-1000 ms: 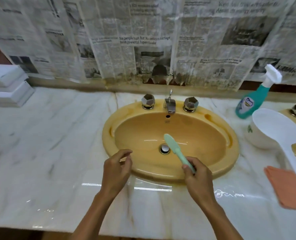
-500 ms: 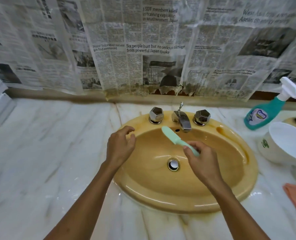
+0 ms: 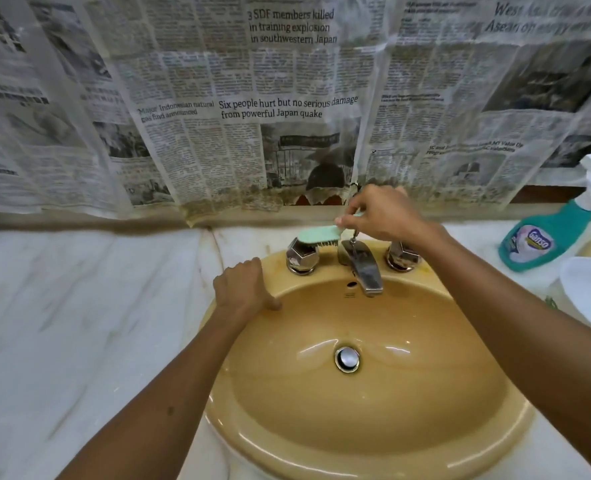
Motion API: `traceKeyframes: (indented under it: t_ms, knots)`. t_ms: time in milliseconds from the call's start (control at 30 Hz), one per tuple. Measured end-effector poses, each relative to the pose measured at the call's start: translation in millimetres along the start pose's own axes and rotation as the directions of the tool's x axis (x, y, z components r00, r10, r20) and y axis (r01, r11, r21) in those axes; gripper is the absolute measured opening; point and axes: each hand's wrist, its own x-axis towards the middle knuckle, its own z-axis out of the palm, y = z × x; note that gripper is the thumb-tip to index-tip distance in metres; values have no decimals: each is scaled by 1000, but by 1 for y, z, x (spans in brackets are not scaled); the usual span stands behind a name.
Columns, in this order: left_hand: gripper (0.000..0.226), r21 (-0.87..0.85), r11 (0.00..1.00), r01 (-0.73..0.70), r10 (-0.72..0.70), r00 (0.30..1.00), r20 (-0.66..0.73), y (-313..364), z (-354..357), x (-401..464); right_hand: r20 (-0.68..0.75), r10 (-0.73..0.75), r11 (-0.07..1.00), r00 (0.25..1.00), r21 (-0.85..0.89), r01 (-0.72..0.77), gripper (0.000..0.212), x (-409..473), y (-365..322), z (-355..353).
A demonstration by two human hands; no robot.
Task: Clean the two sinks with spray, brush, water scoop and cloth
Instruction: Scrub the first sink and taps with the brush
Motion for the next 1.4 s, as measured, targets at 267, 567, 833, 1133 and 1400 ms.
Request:
traceKeyframes:
  t_ms: [267,567,833,1133,1400]
  knots:
    - [75,33,999,17,-17,1000,-17,0,2,4,253,-136,981,958,168,95,11,35,-3,2]
    - [72,51,998,27,-25,999,-36,1,1,2,169,-120,957,978,282,69,5,36,2,22]
    - [73,57,998,21,-19,999,-32,0,1,2,152,-167,950,974,290,118,13,34,1,19]
    - [73,37,999,-2,3,1000,-28,-2,1,3,88,-186,965,979,205,165,12,37,-10,23]
    - [73,31,1000,-5,6,1000,-29,-2,2,4,87,-187,960,978,230,163,10,35,-4,22]
